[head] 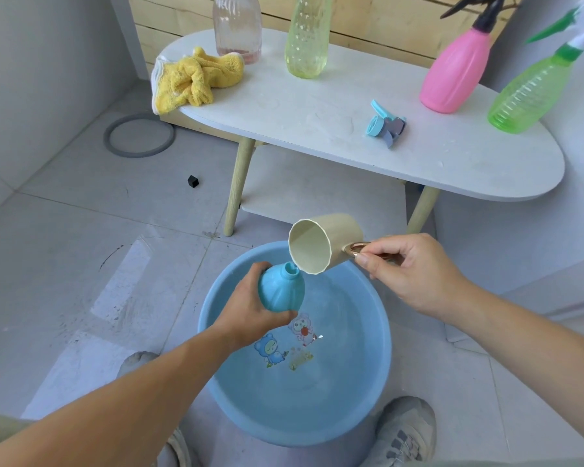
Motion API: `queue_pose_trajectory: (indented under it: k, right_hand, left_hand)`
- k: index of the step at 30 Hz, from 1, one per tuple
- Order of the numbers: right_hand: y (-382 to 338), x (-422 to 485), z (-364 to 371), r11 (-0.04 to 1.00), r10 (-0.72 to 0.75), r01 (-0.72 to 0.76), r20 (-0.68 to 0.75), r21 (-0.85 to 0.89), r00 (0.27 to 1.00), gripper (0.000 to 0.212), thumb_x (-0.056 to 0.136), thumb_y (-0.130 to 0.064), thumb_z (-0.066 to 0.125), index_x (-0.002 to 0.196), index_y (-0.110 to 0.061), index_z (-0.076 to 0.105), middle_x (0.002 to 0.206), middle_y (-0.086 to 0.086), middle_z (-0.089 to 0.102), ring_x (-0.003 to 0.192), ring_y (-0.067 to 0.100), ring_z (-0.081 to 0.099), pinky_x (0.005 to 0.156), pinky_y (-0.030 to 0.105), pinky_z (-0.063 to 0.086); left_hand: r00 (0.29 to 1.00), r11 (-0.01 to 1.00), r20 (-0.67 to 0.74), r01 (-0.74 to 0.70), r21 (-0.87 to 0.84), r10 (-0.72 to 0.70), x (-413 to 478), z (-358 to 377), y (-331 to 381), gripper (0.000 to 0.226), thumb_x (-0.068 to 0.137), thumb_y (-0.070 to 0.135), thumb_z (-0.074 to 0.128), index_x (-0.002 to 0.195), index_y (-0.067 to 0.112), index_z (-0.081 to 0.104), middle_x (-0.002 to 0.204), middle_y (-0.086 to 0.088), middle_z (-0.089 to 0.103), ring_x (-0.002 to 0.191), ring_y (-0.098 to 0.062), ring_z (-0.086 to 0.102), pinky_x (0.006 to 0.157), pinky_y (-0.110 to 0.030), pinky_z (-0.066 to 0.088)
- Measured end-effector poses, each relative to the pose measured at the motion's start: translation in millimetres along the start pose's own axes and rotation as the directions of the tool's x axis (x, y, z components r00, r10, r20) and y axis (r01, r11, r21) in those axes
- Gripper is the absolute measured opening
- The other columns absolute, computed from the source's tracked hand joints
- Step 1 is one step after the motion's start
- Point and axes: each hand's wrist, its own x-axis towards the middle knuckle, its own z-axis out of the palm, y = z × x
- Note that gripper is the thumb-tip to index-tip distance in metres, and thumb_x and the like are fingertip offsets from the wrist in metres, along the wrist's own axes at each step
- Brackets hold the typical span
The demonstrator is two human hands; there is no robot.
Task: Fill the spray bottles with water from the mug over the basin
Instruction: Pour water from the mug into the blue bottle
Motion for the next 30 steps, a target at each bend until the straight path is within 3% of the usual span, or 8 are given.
queue_pose_trajectory:
  k: [5,18,21,23,28,30]
  right_hand:
    - [-2,1,-1,0.998,-0.042,0.042,-0.009,-0.048,0.999,0.012,0.09,-0.017,0.069,0.081,-0.013,0.077,0.072,-0.02,0.071,0.076,-0.008,0.063,0.073,0.005,0.041]
    - [0,1,-2,0.992,-0.091,0.089,-0.013,-0.085,0.996,0.012,0.089,-0.018,0.07,0.078,-0.017,0.076,0.075,-0.011,0.07,0.079,0.001,0.064,0.075,0.01,0.043]
    - [2,4,0,0.999,0.005,-0.003,-0.034,0.042,0.999,0.013,0.09,-0.021,0.069,0.08,-0.016,0.077,0.068,-0.003,0.07,0.062,-0.001,0.058,0.064,0.014,0.046]
    - [9,8,2,0.989,0.103,-0.095,-0.057,0.116,0.993,0.019,0.092,-0.026,0.066,0.079,-0.017,0.076,0.068,0.002,0.07,0.061,0.007,0.055,0.061,0.019,0.043]
    - [41,13,13,0.933,0.3,-0.287,-0.029,0.219,0.954,0.039,0.095,-0.024,0.062,0.06,-0.009,0.067,0.082,0.0,0.076,0.094,0.018,0.07,0.095,0.035,0.051]
    - [51,13,20,0.933,0.339,-0.334,-0.02,0.133,0.941,0.037,0.096,-0.022,0.06,0.061,-0.012,0.067,0.083,0.001,0.076,0.088,0.023,0.068,0.084,0.036,0.05]
  left_hand:
    - [1.0,1.0,-0.004,-0.006,0.0,0.006,0,0,0,0.08,0.066,0.027,0.093,0.124,0.041,0.039,0.114,0.011,0.057,0.098,-0.013,0.063,0.061,-0.02,0.057]
    - [1.0,1.0,-0.003,0.007,-0.004,-0.007,0,1,-1,0.081,0.066,0.028,0.093,0.125,0.042,0.039,0.113,0.008,0.057,0.097,-0.015,0.065,0.064,-0.029,0.062]
    - [1.0,1.0,-0.001,0.005,-0.008,-0.005,0,0,-1,0.081,0.066,0.028,0.093,0.125,0.042,0.039,0.113,0.008,0.058,0.097,-0.014,0.065,0.064,-0.027,0.062]
    - [1.0,1.0,-0.003,0.005,-0.007,-0.005,0,0,0,0.081,0.066,0.028,0.093,0.126,0.041,0.039,0.114,0.009,0.058,0.097,-0.013,0.064,0.064,-0.024,0.06]
    - [1.0,1.0,0.0,0.004,-0.002,-0.004,-1,0,0,0.079,0.067,0.027,0.093,0.124,0.04,0.04,0.112,0.01,0.057,0.097,-0.013,0.064,0.062,-0.021,0.058]
    - [1.0,1.0,-0.002,0.002,-0.008,-0.002,0,0,-1,0.077,0.067,0.026,0.092,0.123,0.04,0.041,0.112,0.01,0.058,0.098,-0.014,0.065,0.063,-0.023,0.059]
